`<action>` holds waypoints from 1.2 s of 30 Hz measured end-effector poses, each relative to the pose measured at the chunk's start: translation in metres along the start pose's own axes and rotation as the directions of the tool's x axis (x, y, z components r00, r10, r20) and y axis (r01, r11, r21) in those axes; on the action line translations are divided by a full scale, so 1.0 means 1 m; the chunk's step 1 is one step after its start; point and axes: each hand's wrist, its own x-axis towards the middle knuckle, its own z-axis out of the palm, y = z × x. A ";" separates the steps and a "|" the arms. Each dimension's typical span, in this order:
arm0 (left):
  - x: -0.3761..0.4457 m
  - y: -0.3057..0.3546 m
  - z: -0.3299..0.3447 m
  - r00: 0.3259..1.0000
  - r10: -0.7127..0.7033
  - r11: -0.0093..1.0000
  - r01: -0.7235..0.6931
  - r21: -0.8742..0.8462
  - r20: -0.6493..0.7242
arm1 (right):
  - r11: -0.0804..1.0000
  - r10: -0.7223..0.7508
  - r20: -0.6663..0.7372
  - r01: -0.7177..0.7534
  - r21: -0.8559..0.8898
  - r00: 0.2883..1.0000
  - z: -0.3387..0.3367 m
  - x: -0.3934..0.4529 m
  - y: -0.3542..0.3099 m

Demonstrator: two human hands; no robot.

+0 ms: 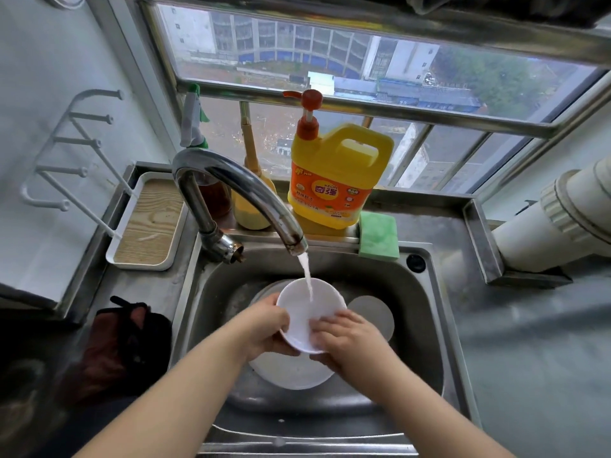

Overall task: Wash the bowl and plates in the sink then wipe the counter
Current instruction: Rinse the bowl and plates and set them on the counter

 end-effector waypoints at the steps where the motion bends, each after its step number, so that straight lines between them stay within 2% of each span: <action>1: 0.000 -0.001 -0.004 1.000 0.006 1.000 -0.006 0.028 0.020 | 0.997 -0.005 0.016 0.006 -0.071 1.000 -0.001 0.000 0.005; 2: 0.000 -0.002 -0.003 1.000 0.020 1.000 -0.021 0.022 0.009 | 0.996 0.040 0.038 -0.037 -0.078 0.998 0.001 0.003 0.004; 4: 0.003 -0.006 0.007 0.990 0.070 0.993 -0.080 -0.081 -0.119 | 0.984 0.177 0.089 -0.179 0.021 0.980 0.011 0.015 -0.010; 6: 0.009 -0.012 0.016 0.966 0.108 0.977 -0.146 -0.153 -0.234 | 0.972 0.207 0.077 -0.214 0.099 0.975 0.020 0.021 -0.018; 7: 0.009 -0.013 0.014 0.970 0.099 0.980 -0.133 -0.145 -0.224 | 0.981 0.161 0.065 -0.168 0.101 0.985 0.022 0.018 -0.013; 9: 0.003 -0.012 0.007 0.991 0.071 0.994 -0.080 -0.074 -0.110 | 0.996 0.076 0.079 -0.080 0.048 0.994 0.016 0.008 0.002; 11: 0.001 -0.010 0.005 0.992 0.079 0.992 -0.088 -0.090 -0.103 | 0.988 0.155 0.118 -0.156 -0.003 0.981 0.011 0.010 0.003; 14: 0.002 -0.015 0.019 0.956 0.143 0.974 -0.181 -0.133 -0.258 | 0.942 0.293 0.184 -0.316 0.114 0.938 0.019 0.021 -0.015; 15: 0.002 -0.015 0.017 0.957 0.145 0.979 -0.176 -0.105 -0.251 | 0.953 0.261 0.150 -0.280 0.118 0.954 0.018 0.018 -0.014; 17: -0.001 -0.012 0.001 0.990 0.077 0.994 -0.086 -0.070 -0.122 | 0.985 0.135 0.111 -0.145 0.089 0.985 0.014 0.008 0.000; 19: -0.001 -0.010 -0.008 0.998 0.041 0.994 -0.046 -0.103 -0.051 | 0.989 0.137 0.113 -0.142 0.037 0.984 0.006 0.007 0.002; 22: 0.007 -0.017 0.018 0.969 0.081 0.967 -0.133 -0.219 -0.231 | 0.955 0.266 0.136 -0.280 0.099 0.954 0.008 0.026 -0.019; 23: 0.010 -0.019 0.025 0.960 0.099 0.966 -0.156 -0.208 -0.262 | 0.952 0.274 0.158 -0.291 0.099 0.949 0.009 0.029 -0.024; 24: 0.009 -0.018 0.024 0.959 0.108 0.976 -0.153 -0.158 -0.262 | 0.963 0.238 0.157 -0.254 0.090 0.958 0.009 0.025 -0.022; 26: 0.008 -0.011 0.006 0.990 0.064 0.996 -0.071 -0.049 -0.125 | 0.985 0.140 0.132 -0.152 0.080 0.981 0.009 0.012 -0.005; 27: 0.008 -0.009 -0.004 0.998 0.034 0.999 -0.036 -0.029 -0.058 | 0.992 0.123 0.120 -0.125 0.014 0.985 0.004 0.006 0.002; 29: 0.006 -0.008 -0.004 0.995 0.033 0.998 -0.037 -0.046 -0.092 | 0.989 0.149 0.094 -0.148 -0.017 0.984 0.006 0.009 0.000; 31: 0.011 -0.014 0.012 0.967 0.058 0.981 -0.102 -0.166 -0.246 | 0.968 0.229 0.122 -0.239 0.081 0.966 0.008 0.022 -0.017; 32: 0.013 -0.017 0.020 0.961 0.060 0.974 -0.115 -0.195 -0.270 | 0.959 0.238 0.126 -0.253 0.126 0.963 0.011 0.026 -0.021; 34: 0.011 -0.016 0.013 0.976 0.017 0.989 -0.049 -0.143 -0.216 | 0.986 0.153 0.117 -0.160 0.051 0.981 0.013 0.020 -0.015; 36: 0.010 -0.009 -0.003 0.994 -0.032 0.999 0.033 0.012 -0.109 | 0.995 0.095 0.150 -0.088 -0.050 0.984 0.005 0.012 0.000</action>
